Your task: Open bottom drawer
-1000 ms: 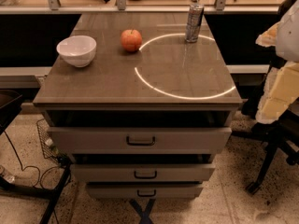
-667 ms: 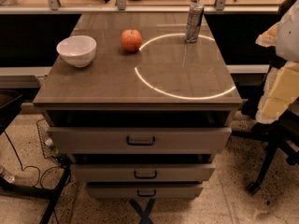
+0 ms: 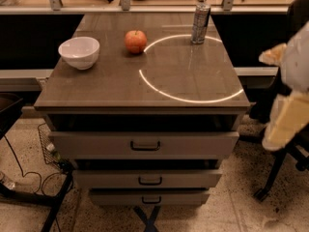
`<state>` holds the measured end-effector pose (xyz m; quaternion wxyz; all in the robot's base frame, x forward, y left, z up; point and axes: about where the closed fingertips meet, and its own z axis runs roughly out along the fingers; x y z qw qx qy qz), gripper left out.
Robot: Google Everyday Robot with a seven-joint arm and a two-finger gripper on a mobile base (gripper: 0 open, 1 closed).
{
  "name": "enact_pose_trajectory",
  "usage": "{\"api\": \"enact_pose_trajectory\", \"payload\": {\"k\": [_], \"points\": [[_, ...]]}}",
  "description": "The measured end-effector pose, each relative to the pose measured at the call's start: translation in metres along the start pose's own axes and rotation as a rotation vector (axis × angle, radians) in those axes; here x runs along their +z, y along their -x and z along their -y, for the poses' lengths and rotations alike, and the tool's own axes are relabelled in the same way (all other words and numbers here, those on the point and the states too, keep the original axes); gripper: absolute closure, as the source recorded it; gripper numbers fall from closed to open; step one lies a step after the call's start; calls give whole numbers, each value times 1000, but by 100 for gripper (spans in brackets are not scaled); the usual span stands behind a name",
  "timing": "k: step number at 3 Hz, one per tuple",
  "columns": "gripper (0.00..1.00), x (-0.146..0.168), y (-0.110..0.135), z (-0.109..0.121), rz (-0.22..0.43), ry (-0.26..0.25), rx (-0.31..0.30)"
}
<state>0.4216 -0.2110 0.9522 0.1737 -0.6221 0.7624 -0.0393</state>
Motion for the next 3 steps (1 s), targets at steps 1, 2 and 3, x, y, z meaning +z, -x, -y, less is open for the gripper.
{"api": "enact_pose_trajectory", "payload": {"k": [1,2,3], "points": [[0,32,-24,-34,1,-46,-71],[0,90,-54,-76,-49,-93,-124],[0,147,-73,-110,-97,-71,-150]]}}
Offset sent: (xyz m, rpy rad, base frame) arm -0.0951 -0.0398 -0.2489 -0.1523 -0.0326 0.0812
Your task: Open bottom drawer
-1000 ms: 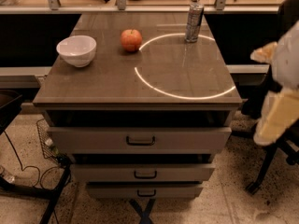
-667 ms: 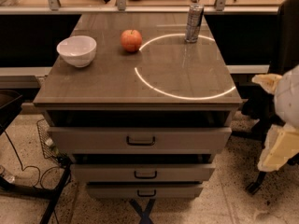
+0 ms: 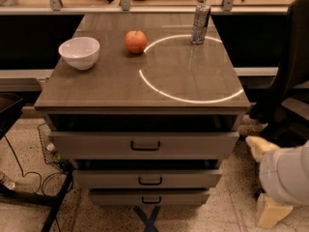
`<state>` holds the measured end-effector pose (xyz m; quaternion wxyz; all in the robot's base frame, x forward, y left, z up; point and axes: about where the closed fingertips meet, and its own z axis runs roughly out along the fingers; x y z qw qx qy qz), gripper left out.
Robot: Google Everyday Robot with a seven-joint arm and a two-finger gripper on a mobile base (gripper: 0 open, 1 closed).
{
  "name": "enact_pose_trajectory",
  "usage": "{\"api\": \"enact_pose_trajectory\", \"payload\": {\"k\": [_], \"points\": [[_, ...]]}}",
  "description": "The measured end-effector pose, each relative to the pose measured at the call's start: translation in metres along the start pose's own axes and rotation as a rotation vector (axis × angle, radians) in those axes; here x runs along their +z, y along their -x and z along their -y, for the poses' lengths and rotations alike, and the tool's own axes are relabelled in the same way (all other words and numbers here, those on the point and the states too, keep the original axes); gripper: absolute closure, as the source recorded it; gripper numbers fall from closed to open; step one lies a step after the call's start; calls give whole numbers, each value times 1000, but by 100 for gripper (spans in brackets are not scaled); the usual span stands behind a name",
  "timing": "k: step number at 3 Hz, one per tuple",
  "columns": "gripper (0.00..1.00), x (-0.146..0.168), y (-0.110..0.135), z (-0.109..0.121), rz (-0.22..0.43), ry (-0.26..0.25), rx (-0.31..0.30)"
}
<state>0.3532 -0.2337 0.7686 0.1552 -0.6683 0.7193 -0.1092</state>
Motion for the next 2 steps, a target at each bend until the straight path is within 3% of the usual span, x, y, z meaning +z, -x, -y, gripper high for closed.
{"api": "enact_pose_trajectory", "payload": {"k": [2], "points": [[0,106,7,-79,-16,81,26]]}}
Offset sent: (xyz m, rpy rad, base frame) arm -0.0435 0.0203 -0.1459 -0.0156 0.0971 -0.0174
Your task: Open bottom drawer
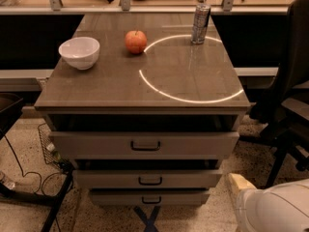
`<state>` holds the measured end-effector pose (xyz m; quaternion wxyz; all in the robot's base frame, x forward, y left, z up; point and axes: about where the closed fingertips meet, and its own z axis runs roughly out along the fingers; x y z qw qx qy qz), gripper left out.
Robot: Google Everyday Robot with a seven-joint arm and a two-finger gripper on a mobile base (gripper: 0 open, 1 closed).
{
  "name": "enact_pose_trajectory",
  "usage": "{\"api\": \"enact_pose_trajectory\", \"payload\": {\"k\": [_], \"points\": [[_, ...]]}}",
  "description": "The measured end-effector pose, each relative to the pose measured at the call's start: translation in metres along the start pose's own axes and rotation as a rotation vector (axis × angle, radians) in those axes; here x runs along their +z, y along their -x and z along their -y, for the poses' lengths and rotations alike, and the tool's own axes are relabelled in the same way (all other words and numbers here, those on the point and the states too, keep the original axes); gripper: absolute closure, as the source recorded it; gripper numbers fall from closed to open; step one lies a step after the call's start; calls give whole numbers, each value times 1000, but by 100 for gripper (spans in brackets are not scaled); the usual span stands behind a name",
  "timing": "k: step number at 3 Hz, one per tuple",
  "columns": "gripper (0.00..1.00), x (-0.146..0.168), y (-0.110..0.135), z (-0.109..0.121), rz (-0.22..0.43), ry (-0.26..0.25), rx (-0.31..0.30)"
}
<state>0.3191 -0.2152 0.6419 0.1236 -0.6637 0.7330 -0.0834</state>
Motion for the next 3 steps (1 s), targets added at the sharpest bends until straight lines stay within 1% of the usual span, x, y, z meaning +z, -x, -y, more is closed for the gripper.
{"api": "enact_pose_trajectory", "payload": {"k": [1,2,3], "points": [[0,0,0,0,0,0,0],[0,19,12,-6,10,12,-9],[0,66,40,-29,55,44,-34]]}}
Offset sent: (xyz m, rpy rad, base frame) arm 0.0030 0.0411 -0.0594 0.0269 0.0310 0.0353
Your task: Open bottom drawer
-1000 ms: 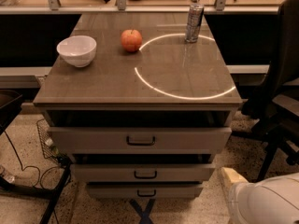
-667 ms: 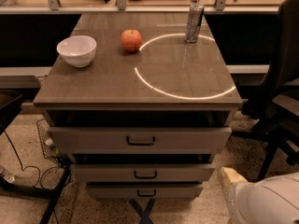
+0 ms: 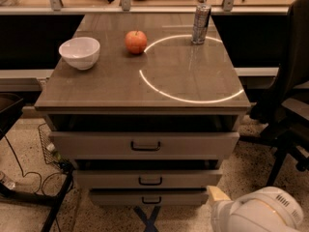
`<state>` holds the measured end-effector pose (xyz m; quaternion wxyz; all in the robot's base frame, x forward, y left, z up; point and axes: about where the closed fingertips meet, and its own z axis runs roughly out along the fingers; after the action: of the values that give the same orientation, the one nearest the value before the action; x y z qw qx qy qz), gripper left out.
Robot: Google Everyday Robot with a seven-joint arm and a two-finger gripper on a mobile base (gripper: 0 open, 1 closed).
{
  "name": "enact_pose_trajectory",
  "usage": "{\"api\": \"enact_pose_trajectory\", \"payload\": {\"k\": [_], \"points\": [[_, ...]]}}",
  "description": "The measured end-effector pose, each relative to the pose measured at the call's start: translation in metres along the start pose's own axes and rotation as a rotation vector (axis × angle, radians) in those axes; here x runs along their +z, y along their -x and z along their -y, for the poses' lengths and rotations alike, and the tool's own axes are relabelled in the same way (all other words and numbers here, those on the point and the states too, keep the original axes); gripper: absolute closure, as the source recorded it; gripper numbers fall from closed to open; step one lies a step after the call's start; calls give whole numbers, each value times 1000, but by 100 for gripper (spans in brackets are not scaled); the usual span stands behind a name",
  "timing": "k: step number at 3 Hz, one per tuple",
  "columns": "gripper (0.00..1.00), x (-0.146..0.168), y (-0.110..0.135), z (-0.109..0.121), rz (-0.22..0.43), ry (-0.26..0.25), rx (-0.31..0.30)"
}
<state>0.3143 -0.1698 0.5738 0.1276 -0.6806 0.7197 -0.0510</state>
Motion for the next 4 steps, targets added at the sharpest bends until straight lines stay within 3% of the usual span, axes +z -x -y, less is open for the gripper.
{"api": "enact_pose_trajectory", "payload": {"k": [2,3,4], "points": [[0,77,47,-31,70,80,-116],[0,134,101,-49,104,102,-140],[0,133,101,-49,104,103,-141]]}}
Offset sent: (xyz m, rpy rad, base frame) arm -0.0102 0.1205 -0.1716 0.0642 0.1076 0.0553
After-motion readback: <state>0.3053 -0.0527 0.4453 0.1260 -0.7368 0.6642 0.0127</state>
